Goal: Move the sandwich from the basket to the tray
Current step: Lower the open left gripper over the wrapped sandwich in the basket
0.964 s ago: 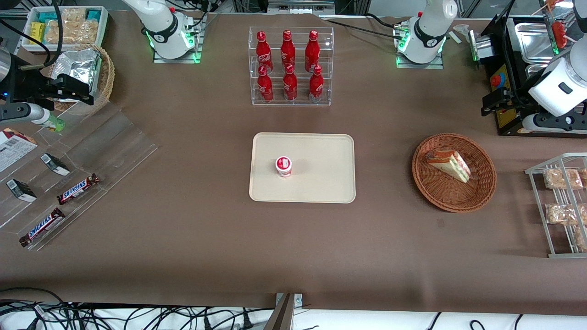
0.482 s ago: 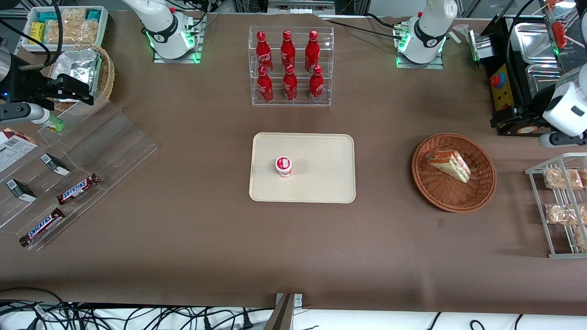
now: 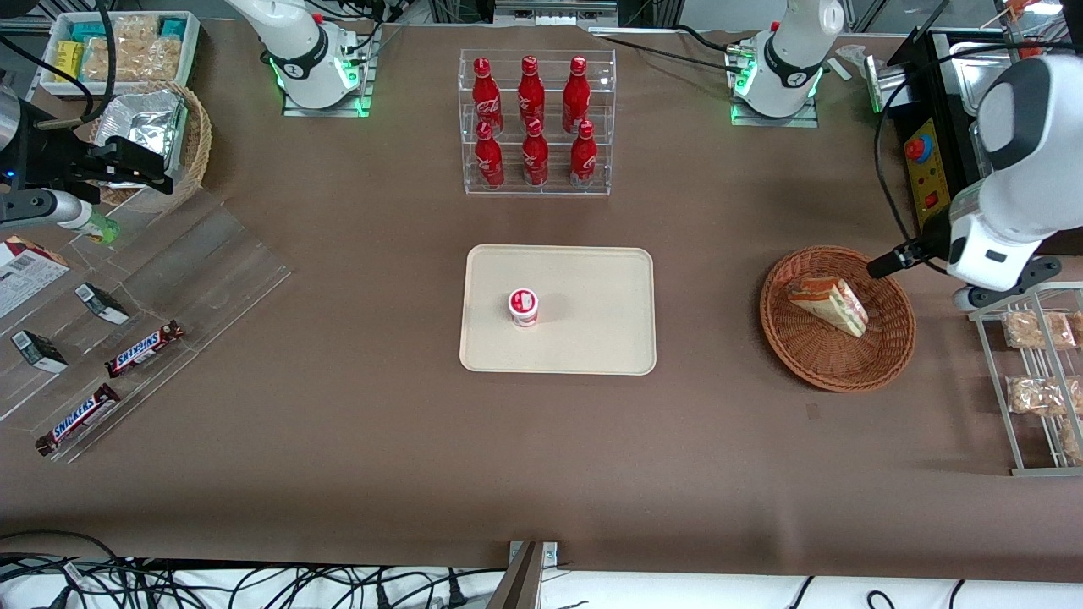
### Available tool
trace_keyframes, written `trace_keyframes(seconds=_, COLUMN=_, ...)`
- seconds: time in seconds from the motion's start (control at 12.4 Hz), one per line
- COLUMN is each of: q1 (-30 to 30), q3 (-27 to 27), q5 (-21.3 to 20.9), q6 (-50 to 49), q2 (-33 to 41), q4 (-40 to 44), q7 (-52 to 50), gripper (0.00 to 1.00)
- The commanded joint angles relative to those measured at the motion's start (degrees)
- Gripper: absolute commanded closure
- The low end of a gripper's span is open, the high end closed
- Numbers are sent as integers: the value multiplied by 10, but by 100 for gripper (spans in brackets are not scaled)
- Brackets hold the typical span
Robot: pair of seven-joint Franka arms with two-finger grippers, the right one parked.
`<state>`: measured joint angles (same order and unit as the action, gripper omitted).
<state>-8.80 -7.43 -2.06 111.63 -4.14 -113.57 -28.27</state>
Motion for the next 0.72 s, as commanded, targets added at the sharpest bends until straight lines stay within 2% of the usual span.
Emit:
trace_keyframes(seconds=0.0, q1=-1, q3=-1, q5=-14, q6=84, q2=16, q4=-76, q7=-70, gripper=0)
trace_keyframes(seconds=0.24, q1=-2, q3=-1, q5=-15, q6=173, q2=7, q4=-129, q7=-124, gripper=0)
trace_keyframes(seconds=0.64, q1=-6, q3=0, q5=-15, q6=283, q2=-46, q4=-163, q7=-187, gripper=0)
